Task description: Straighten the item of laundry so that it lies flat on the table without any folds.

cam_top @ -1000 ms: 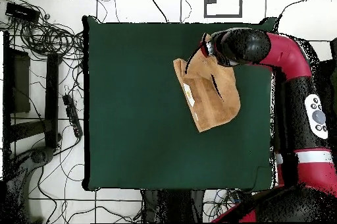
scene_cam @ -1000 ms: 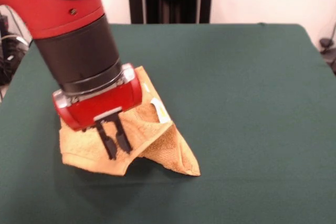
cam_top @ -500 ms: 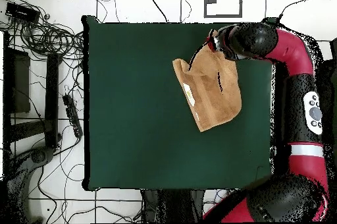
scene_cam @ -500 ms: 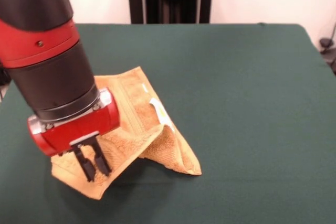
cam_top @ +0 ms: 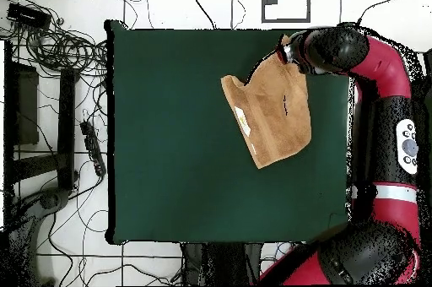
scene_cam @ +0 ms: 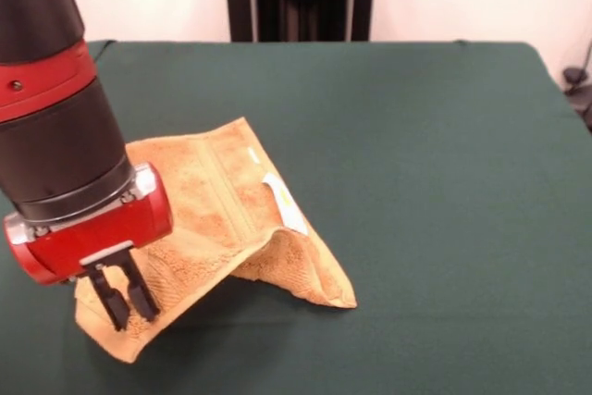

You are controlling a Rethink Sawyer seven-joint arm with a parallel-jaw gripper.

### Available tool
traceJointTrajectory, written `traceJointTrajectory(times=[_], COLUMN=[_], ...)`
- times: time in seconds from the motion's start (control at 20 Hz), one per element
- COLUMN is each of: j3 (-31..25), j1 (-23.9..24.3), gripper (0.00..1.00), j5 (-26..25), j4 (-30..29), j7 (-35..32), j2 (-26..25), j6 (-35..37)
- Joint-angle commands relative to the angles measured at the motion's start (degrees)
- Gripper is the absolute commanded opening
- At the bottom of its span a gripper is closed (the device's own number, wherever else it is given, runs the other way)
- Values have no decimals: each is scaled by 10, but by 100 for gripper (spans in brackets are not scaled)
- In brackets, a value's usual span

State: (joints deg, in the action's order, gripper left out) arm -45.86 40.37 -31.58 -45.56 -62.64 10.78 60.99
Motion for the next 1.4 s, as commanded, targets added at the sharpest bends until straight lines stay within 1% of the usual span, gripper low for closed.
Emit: traceJointTrajectory(times=[0.05, 0.25, 0.3, 0.4, 0.65, 1.05, 1.15, 1.2, 1.3, 1.4], j3=[13, 15, 16, 15, 21, 15, 15, 15, 16, 13], j1=[-10, -12, -12, -12, -19, -5, -4, -3, 6, 19], gripper=[0, 0, 100, 100, 100, 100, 100, 100, 100, 100], j5=[-19, -23, -24, -23, -30, -21, -18, -14, -5, 9], j4=[-27, -26, -25, -26, -18, -42, -46, -53, -98, -171], j7=[158, 155, 154, 150, 146, 139, 134, 129, 106, 71], j2=[15, 16, 16, 17, 18, 23, 22, 27, 58, 115], j6=[26, 27, 28, 22, 35, 9, 12, 13, 1, -18])
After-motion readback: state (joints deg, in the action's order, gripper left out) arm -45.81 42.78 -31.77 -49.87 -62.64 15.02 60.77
